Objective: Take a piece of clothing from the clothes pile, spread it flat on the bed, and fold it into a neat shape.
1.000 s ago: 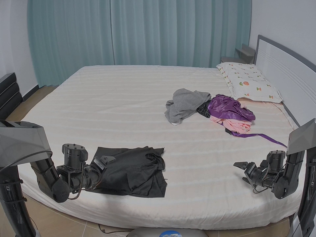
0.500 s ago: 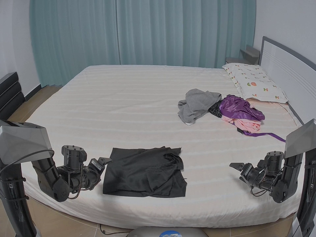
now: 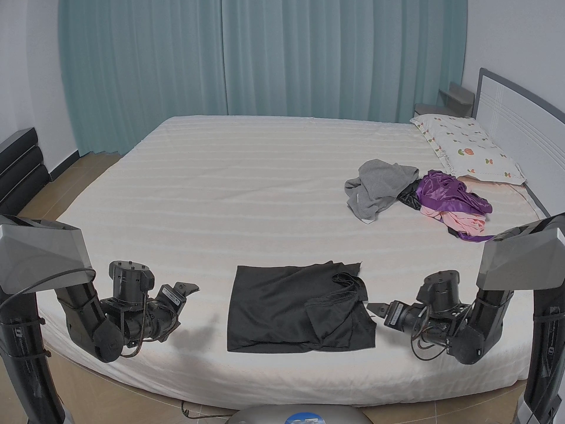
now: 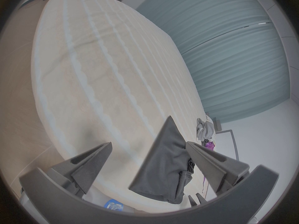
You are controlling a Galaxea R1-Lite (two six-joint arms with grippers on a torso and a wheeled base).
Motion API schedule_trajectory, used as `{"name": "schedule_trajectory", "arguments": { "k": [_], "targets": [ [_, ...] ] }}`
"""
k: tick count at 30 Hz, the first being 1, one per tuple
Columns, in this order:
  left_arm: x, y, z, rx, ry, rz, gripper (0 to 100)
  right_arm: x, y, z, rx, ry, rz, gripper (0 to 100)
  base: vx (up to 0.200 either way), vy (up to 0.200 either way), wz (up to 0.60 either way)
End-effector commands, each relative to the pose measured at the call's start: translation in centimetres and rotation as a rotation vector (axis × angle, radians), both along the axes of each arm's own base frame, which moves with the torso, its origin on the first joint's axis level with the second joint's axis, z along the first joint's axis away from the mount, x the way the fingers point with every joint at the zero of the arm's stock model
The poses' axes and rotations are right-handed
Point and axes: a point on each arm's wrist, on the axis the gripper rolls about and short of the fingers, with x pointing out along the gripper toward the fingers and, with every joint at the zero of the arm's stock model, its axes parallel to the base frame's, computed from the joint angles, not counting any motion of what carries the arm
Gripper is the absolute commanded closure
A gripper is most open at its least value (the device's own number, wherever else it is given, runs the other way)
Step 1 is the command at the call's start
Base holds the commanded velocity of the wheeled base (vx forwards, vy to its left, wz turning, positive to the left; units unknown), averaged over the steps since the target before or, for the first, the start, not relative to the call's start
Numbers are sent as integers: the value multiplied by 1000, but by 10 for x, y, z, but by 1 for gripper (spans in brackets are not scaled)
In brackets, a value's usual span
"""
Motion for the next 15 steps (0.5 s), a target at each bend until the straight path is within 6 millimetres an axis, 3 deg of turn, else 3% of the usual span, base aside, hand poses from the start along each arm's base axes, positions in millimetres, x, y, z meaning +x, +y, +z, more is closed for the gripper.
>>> {"name": "schedule_trajectory", "arguments": {
  "k": [1,9,15],
  "targets": [
    [-5,-2,-2,11,16,-1,0,16,46,14,-57,-66,84,0,0,200,0],
    [-17,0,-6,19,-3,-9,0,30,60,14,-194,-57,137,0,0,25,0],
    [-18,0,-8,14,-22,-8,0,29,59,16,-240,-22,113,0,0,0,0]
  ]
}}
